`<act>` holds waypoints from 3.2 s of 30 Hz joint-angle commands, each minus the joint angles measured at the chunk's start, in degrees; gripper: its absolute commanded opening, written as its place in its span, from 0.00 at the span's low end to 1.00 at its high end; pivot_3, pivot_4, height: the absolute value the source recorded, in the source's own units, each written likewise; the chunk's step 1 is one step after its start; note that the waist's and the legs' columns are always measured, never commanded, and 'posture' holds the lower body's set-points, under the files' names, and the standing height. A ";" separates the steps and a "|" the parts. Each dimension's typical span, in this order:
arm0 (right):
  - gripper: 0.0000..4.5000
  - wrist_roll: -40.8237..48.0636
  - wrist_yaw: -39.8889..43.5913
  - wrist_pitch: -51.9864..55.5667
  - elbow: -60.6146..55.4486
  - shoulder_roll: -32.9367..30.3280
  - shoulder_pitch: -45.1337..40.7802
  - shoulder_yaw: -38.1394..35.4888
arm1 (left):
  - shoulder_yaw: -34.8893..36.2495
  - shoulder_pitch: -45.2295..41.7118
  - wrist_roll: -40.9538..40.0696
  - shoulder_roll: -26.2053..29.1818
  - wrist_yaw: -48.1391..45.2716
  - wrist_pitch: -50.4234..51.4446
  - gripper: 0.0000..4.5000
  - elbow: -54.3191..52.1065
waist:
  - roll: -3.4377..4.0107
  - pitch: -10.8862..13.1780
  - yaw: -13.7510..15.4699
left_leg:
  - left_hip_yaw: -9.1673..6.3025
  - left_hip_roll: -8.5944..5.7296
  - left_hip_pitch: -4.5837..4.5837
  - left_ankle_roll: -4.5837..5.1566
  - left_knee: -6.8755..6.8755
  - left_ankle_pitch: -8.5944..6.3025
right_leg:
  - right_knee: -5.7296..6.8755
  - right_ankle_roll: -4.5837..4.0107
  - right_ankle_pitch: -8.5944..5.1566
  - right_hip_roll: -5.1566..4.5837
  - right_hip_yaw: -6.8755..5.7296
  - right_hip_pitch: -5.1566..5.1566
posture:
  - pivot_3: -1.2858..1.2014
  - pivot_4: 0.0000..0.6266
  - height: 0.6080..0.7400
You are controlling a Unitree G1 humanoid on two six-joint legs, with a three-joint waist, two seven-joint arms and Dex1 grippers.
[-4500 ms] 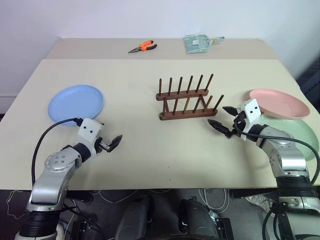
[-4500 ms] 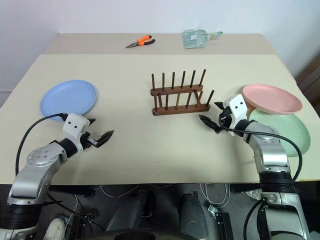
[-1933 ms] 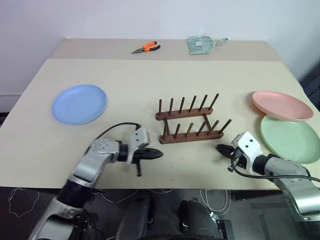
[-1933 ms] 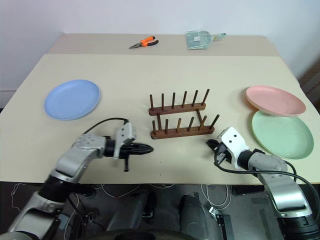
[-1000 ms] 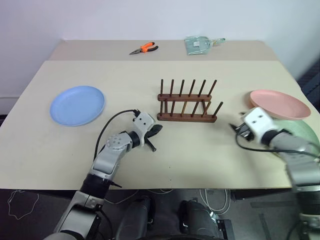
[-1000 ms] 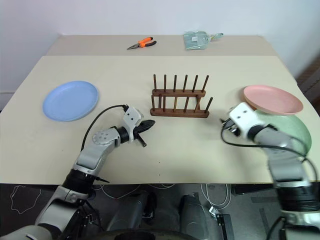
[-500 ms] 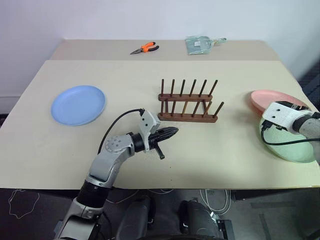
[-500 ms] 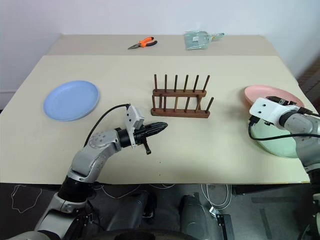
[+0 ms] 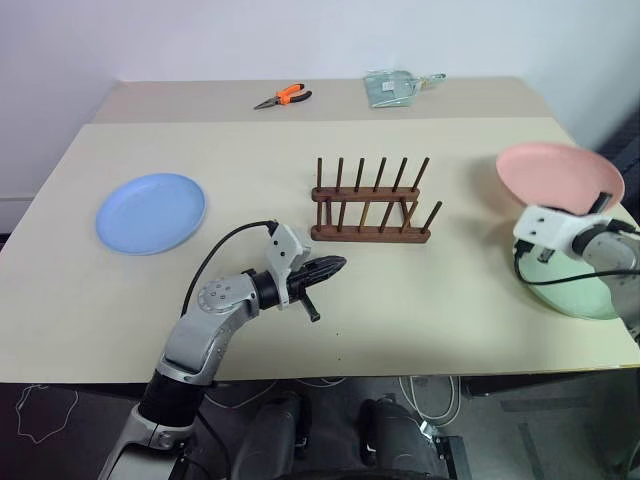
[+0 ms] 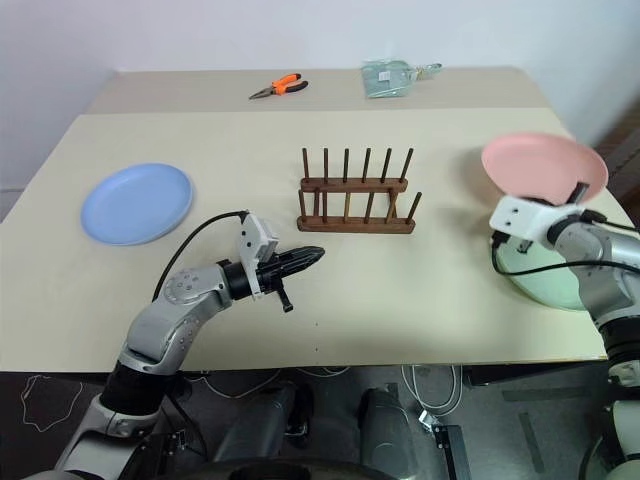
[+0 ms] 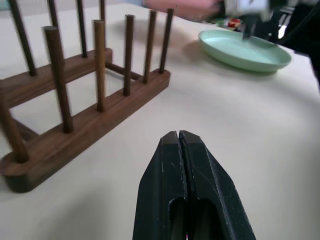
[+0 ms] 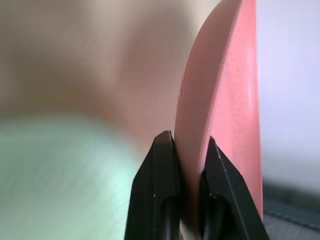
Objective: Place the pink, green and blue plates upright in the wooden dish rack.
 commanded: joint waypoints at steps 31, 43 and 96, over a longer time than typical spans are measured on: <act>0.01 80.27 -19.12 45.67 -50.38 34.48 0.55 -24.76 | 0.80 0.55 -0.46 0.86 -0.15 -2.87 0.00 0.24 | -0.03 0.01 1.40 | -0.13 -0.09 -0.24 0.37 -0.03 -0.21 | 0.02 -0.08 0.06 0.21 0.67 -0.35 | 0.52 0.24 1.00; 0.01 73.55 -16.67 42.38 -43.08 34.59 3.91 -22.57 | 0.59 0.69 -0.44 0.56 0.11 -2.98 0.00 0.03 | -0.04 0.01 1.36 | -0.09 -0.09 -0.24 0.39 -0.03 -0.21 | 0.03 -0.08 0.06 0.24 0.67 -0.34 | 0.52 0.24 1.00; 0.01 25.76 -10.08 25.65 -35.24 17.36 8.81 -20.67 | -1.59 0.52 1.69 1.82 -2.48 -4.62 0.00 2.30 | 0.10 -0.01 1.04 | 0.05 -0.03 -0.19 0.41 0.03 -0.23 | -0.06 -0.09 0.04 0.25 0.80 -0.31 | 0.52 0.24 1.00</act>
